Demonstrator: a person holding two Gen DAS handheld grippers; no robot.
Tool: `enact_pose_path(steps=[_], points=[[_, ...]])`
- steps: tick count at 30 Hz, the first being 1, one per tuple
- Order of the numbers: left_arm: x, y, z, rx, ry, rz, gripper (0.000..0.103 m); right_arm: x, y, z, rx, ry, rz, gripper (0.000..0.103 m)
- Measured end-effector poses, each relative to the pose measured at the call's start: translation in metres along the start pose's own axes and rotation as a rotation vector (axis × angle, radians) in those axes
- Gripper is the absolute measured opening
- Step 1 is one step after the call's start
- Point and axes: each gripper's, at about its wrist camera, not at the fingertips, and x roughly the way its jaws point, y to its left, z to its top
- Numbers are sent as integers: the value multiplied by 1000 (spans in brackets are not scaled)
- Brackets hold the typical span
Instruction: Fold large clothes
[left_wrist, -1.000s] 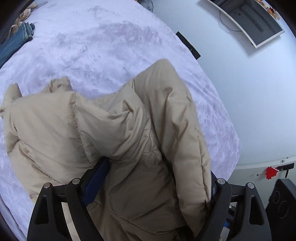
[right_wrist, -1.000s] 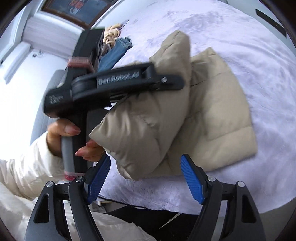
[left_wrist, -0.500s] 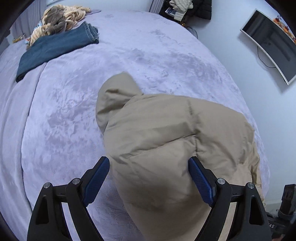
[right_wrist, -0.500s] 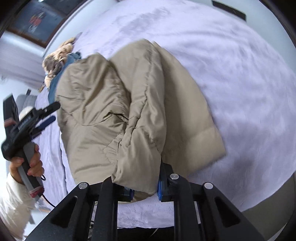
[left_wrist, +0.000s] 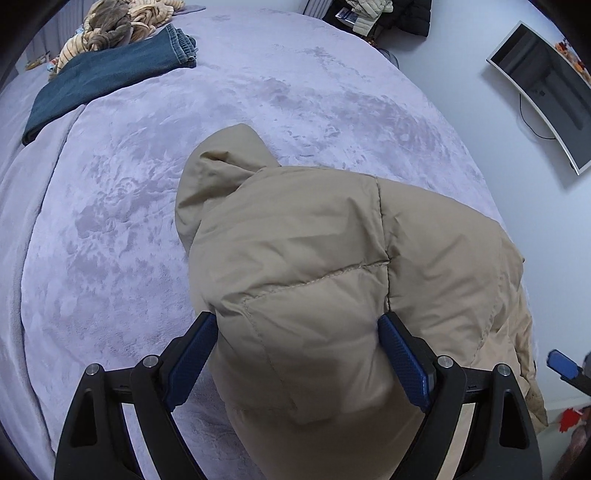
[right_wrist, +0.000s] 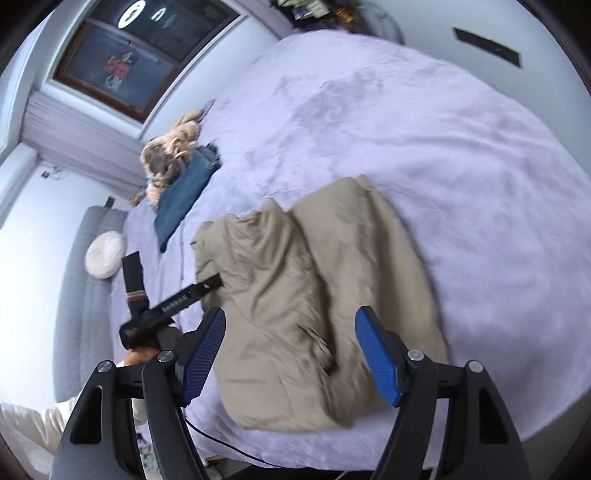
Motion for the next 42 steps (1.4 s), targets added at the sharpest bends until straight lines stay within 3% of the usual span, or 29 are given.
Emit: enact_pose_path(steps=[7,8,9,10,14,16,20,21,27,29,31,33,35,37,38,39,42], points=[[5,-2,4,-2,2,7,90,94,-4,39,118,141,139,76],[6,-4,6,-2,2,14,90,102,-3,44,115,147,129,62],[7,-8,7,-4,1,24,90,108,-1,50,96,154,107,17],[8,-12,9,0,1,31,90,109,0,53,75,159,70,9],[14,-46,13,66,-8,38,90,92,-9,53,-33,125,-67,4],[20,-70,13,118,-16,48,90,82,-31,50,-21,125,-125,4],[37,-114,12,206,-33,85,90,73,-78,44,52,113,-146,4],[40,-118,13,209,-32,89,95,74,-86,45,62,111,-147,4],[46,-112,13,185,-27,115,97,78,-98,54,88,126,-107,3],[43,-107,11,178,-26,112,98,66,-92,53,74,127,-105,9],[42,-103,10,172,-25,115,98,48,-88,48,61,114,-119,26],[41,-100,9,160,-21,116,100,25,-90,40,60,70,-136,50],[40,-98,10,142,-16,119,101,10,-95,34,56,49,-187,51],[39,-97,9,132,-18,121,101,12,-105,30,55,77,-219,51],[39,-96,9,130,-20,124,101,18,-112,29,77,109,-200,39],[39,-97,8,128,-23,129,101,25,-116,29,90,134,-175,12],[41,-96,10,108,-34,155,101,51,-114,36,24,152,-218,10]])
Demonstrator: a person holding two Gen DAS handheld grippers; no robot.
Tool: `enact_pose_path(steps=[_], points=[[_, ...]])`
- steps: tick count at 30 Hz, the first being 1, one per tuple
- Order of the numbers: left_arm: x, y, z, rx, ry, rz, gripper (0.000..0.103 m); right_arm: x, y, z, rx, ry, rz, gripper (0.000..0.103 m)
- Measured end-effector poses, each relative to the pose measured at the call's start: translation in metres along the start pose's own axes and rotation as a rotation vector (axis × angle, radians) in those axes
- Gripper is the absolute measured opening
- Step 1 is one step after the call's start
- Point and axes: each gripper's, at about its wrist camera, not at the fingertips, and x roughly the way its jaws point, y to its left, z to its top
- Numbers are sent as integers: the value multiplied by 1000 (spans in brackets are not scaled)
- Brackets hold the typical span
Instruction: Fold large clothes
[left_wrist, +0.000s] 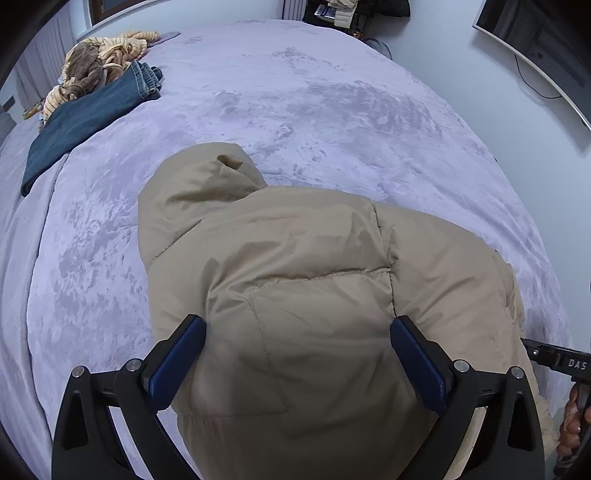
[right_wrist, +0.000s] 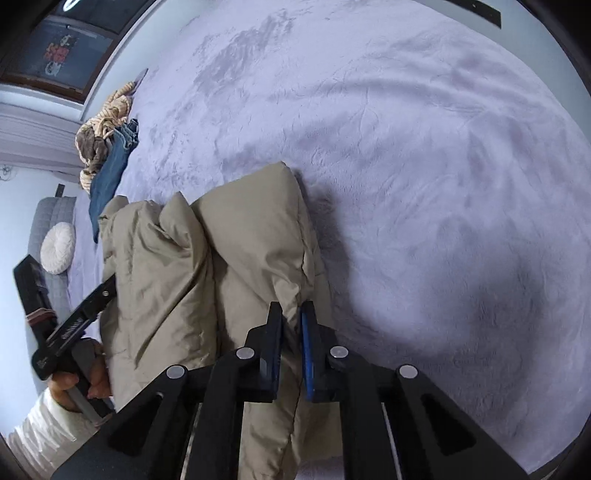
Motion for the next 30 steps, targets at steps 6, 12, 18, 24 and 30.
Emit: enact_pose_path(steps=[6,12,18,24,30], points=[[4,-3,3,-20,-2,37,101,29,-2,19,-29,51,-25,10],[2,2,-3,-40,-5,28,102,-30,10,6,-84,-12,-63,14],[1,2,-5,-40,-12,35,102,-76,49,-22,-186,-28,121,14],[-15,11,-7,-64,15,46,102,-39,66,-60,-264,128,86,14],[-49,23,-35,-77,37,44,102,-3,46,-74,-230,193,38,12]])
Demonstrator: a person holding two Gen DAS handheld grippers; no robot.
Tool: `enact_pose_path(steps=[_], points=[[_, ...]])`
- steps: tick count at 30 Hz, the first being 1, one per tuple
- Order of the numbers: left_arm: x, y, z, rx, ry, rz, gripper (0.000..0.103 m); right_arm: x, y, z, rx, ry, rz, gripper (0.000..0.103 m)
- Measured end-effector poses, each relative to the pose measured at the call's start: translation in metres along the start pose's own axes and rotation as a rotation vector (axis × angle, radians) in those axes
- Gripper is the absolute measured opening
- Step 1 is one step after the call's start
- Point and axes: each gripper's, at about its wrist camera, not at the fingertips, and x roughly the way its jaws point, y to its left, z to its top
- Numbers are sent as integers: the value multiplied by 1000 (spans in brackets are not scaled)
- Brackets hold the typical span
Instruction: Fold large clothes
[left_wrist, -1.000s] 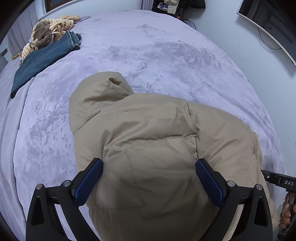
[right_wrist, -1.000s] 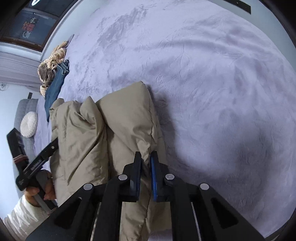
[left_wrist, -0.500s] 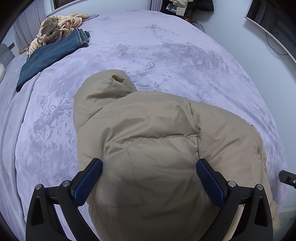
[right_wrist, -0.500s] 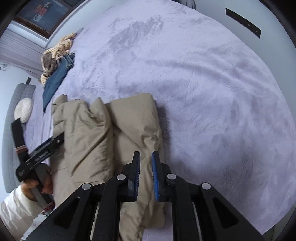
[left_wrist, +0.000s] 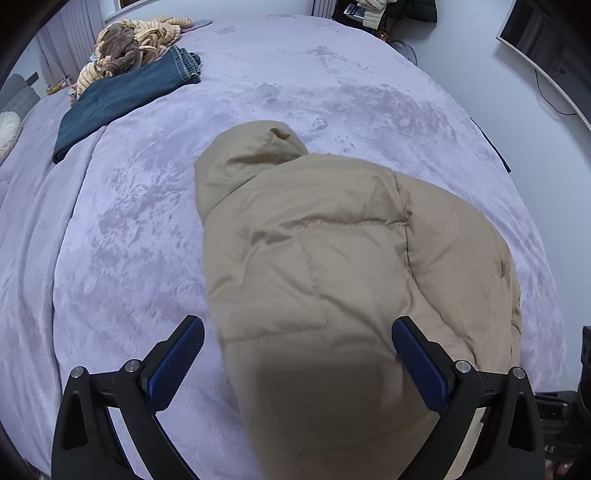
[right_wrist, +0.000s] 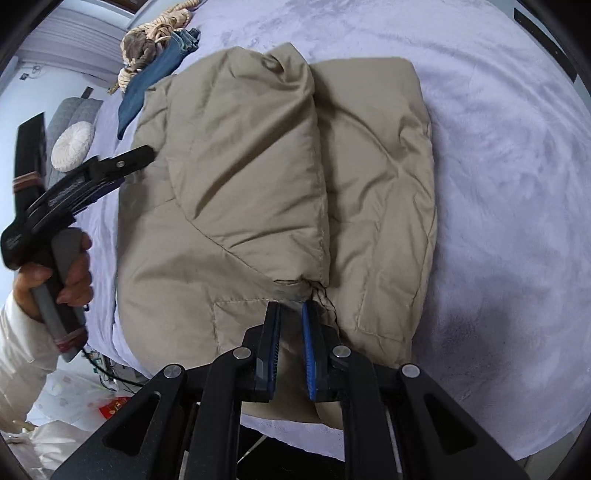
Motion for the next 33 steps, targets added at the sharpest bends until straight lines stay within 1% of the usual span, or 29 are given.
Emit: enact_pose_path(steps=[3,7,10,13,18,21,23,26,30,31,32,33], points=[[-10,4,-20,-15,17,21,102,10,-5,-4,0,10,-10,10],[-16,7,-41,-59,52,16,102,18,-9,-7,-10,16,-20,9],[-20,9,-52,-82,62,7,102,21,-10,-6,20,17,-19,9],[-25,12,-58,-85,51,-4,102,21,-10,-4,29,10,-32,9],[-23,21,-65,-101,66,-62,102,20,-2,-6,65,-11,-54,10],[-26,26,-68,-105,69,-72,102,20,3,-8,68,-25,-83,10],[-27,29,-71,-89,73,-89,102,20,7,-9,79,-35,-103,11],[-28,33,-74,-65,80,-91,102,22,18,-16,91,-60,-135,13],[-28,42,-80,-46,104,-106,102,18,27,-20,125,-85,-155,14],[-27,44,-82,-45,110,-100,102,15,32,-22,134,-92,-156,14],[-27,46,-83,-46,111,-95,102,11,34,-22,138,-101,-152,21],[-26,48,-83,-44,109,-94,102,7,37,-23,141,-113,-144,31]])
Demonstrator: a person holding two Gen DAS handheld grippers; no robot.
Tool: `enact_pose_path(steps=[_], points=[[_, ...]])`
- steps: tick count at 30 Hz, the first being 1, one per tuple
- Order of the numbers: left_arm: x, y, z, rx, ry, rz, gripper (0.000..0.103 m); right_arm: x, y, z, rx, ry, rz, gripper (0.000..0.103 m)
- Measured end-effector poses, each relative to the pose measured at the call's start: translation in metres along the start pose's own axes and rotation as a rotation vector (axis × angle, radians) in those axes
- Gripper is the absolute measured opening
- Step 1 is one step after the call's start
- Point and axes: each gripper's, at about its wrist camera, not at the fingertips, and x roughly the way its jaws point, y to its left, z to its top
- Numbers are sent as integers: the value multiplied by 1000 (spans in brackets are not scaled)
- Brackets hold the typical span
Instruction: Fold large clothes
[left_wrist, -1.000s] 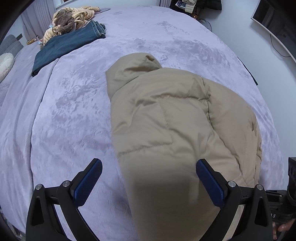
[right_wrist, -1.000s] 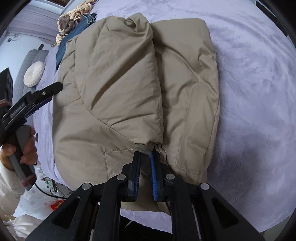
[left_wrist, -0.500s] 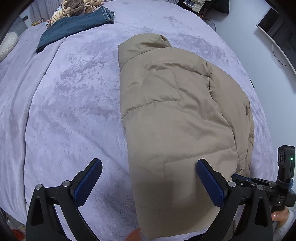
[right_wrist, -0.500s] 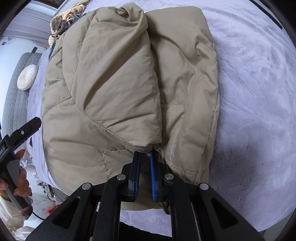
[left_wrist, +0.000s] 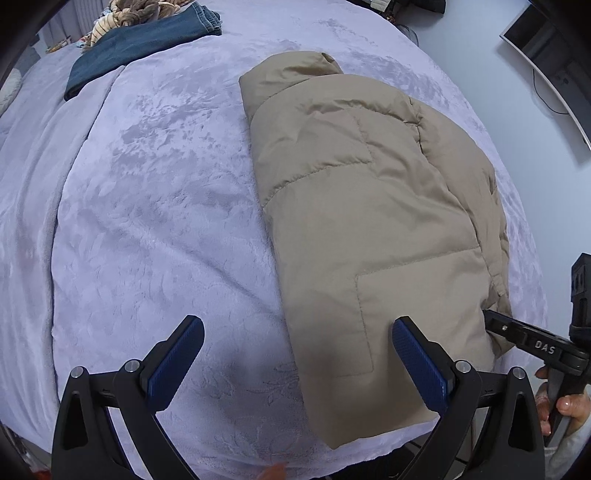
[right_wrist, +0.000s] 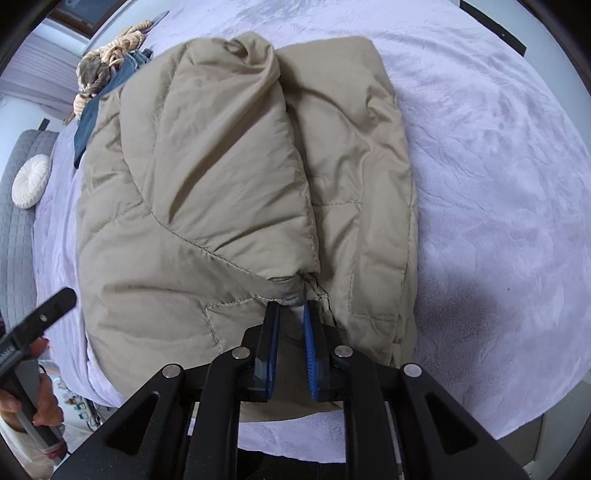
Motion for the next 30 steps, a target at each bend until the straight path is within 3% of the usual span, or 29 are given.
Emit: enact_pose_path(steps=[3,7,12,17,20,23,26,28,30], points=[[0,5,0,6,-4,14,102,-17,3,1,2,-30,31,55],[2,6,1,4,1,-14,102,-36,7,12,-15,-64,29,61],[3,13,14,-56,-21,-48,102,-51,-5,34,-25,-98,50,81],[20,25,32,-130,-8,-114,102,-45,-34,68,-14,-80,112,83],[37,32,40,-164,6,-220,102,-32,-62,86,36,-53,201,84],[56,41,47,-213,30,-372,102,-9,-85,99,82,-24,267,84],[71,47,51,-242,52,-469,102,19,-103,108,122,22,319,102],[81,48,53,-247,68,-512,102,34,-110,110,149,48,356,103],[88,48,55,-256,85,-558,102,44,-112,113,178,70,471,103]])
